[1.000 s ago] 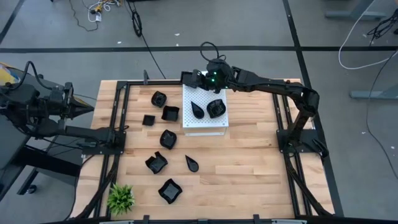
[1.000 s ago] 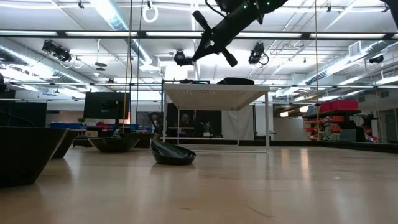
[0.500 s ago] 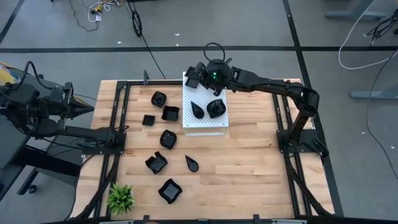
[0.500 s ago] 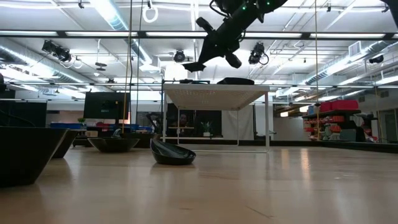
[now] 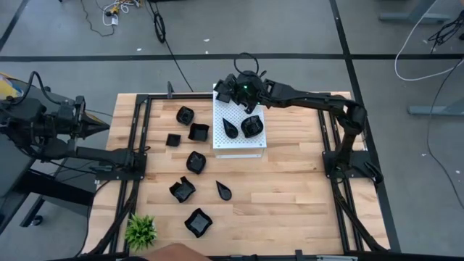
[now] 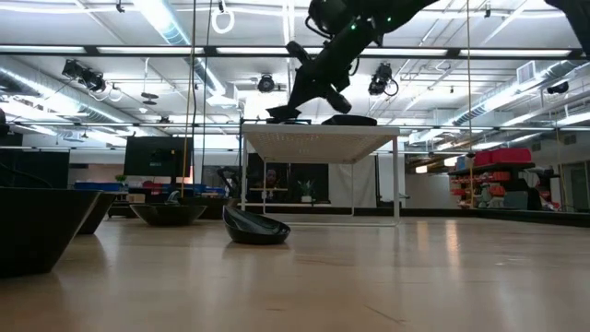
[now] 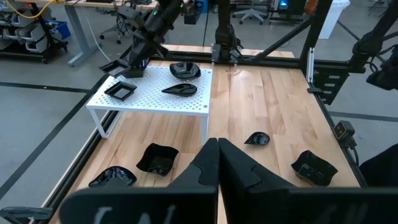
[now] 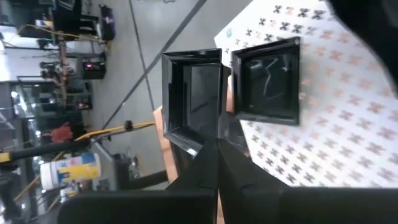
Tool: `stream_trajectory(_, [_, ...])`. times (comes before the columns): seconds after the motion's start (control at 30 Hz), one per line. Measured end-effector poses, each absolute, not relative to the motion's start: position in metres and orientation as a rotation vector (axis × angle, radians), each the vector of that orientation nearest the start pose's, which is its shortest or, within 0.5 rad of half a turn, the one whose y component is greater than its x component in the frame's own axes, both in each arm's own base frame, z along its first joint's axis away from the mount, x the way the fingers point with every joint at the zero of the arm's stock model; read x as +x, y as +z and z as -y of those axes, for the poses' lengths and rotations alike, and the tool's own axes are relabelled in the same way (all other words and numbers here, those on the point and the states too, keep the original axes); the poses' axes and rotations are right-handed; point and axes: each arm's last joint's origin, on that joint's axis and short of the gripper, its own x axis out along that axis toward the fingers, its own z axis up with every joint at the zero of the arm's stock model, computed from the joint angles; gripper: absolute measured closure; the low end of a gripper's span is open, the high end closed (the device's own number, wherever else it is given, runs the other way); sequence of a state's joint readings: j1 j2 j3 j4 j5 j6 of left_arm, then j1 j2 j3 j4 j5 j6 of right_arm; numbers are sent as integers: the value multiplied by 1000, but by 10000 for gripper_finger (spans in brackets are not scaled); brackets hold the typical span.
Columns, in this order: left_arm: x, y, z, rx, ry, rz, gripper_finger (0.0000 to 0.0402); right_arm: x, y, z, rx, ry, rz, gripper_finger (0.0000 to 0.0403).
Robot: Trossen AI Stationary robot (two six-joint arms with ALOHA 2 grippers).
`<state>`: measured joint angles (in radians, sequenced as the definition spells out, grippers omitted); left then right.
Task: Pick & Place Mini shaped plates
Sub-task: Stack the square plate on top of the square plate on the shelf
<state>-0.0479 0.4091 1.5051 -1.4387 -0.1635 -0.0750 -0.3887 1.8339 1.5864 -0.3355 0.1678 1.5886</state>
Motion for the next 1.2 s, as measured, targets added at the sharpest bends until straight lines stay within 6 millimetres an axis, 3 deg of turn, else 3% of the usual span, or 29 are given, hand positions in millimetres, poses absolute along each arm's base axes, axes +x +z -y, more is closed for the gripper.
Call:
stream_trajectory(0.2, [-72, 421, -8, -38, 127, -337, 399, 391, 293, 171, 1548, -879, -84, 403])
stream_trajectory(0.97, [-72, 422, -8, -38, 127, -337, 399, 386, 288, 174, 1483, -912, -166, 403])
stream_trajectory(1.2, [-72, 421, -8, -38, 127, -337, 399, 393, 278, 177, 1505, -916, -156, 403])
